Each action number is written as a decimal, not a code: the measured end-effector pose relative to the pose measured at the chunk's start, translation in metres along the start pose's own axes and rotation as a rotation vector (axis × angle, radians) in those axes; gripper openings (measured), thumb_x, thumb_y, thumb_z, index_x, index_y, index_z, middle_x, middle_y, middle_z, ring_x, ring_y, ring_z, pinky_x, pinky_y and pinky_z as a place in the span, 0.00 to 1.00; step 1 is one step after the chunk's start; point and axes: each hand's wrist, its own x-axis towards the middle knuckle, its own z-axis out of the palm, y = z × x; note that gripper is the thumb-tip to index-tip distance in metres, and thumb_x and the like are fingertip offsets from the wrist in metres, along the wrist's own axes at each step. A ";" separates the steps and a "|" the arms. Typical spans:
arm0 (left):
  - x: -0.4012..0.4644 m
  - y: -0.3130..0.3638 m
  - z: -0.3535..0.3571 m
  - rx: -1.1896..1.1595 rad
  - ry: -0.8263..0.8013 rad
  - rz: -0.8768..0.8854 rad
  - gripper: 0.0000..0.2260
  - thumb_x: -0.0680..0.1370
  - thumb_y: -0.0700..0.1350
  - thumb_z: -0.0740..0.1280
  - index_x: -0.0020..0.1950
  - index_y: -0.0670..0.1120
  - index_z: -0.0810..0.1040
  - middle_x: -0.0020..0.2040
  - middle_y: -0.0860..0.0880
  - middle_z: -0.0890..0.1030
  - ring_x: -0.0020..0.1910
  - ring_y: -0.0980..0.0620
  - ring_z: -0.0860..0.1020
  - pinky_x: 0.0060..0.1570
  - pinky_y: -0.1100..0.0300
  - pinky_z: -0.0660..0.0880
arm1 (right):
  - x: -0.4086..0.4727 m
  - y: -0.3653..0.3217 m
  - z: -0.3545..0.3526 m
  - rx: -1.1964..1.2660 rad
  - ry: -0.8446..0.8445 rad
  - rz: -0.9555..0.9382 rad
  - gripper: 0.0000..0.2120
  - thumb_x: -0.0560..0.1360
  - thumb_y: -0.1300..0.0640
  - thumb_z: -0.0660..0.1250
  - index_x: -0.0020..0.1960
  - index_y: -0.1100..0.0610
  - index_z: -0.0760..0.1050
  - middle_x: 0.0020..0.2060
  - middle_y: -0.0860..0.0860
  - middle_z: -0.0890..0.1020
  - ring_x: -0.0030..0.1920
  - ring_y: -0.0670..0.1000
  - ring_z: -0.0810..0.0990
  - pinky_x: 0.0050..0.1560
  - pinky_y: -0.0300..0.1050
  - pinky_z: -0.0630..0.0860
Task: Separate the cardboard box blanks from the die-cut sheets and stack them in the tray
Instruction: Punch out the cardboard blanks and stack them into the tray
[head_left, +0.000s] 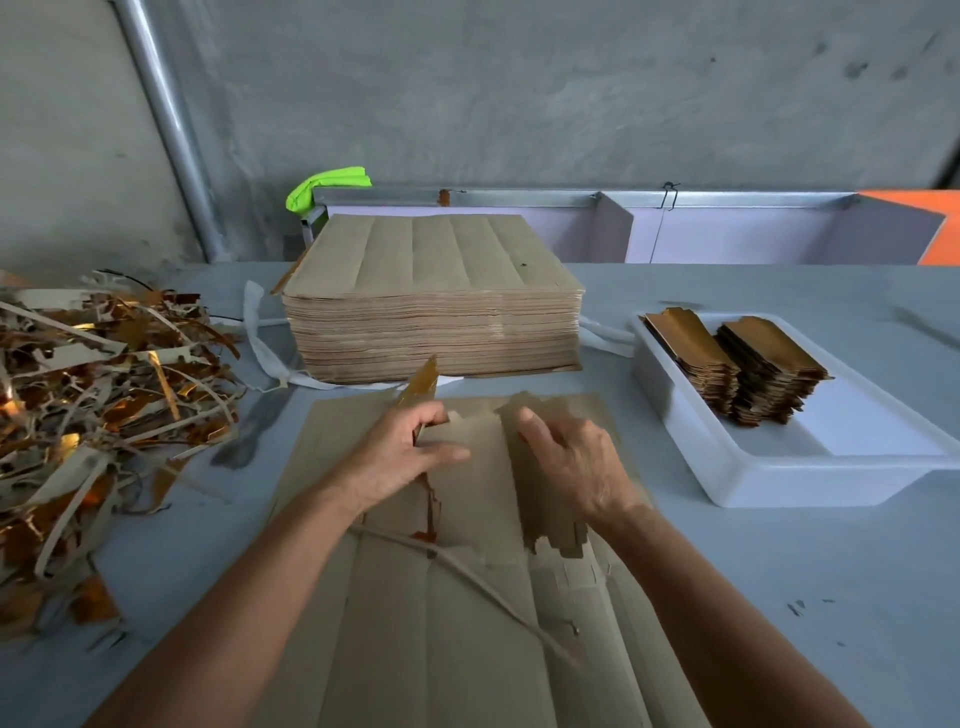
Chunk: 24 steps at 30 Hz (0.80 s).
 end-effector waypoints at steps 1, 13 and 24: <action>0.000 0.004 0.001 -0.019 0.003 0.015 0.09 0.69 0.42 0.74 0.43 0.43 0.76 0.38 0.54 0.78 0.36 0.62 0.76 0.38 0.71 0.71 | -0.001 -0.005 0.003 0.091 -0.055 0.006 0.26 0.78 0.42 0.58 0.33 0.62 0.72 0.31 0.55 0.76 0.35 0.55 0.75 0.38 0.43 0.72; -0.023 0.008 0.013 0.346 -0.012 -0.167 0.38 0.59 0.69 0.69 0.60 0.49 0.66 0.45 0.50 0.79 0.42 0.55 0.77 0.43 0.63 0.75 | 0.005 0.009 0.008 0.374 0.458 0.295 0.12 0.74 0.56 0.67 0.38 0.65 0.74 0.39 0.61 0.81 0.43 0.62 0.79 0.45 0.58 0.79; -0.033 0.033 0.052 0.680 -0.260 -0.123 0.23 0.63 0.61 0.76 0.45 0.44 0.78 0.36 0.51 0.76 0.36 0.54 0.74 0.35 0.61 0.70 | 0.005 0.001 0.021 0.512 0.680 0.234 0.13 0.75 0.59 0.64 0.35 0.65 0.71 0.30 0.53 0.74 0.33 0.51 0.70 0.36 0.46 0.72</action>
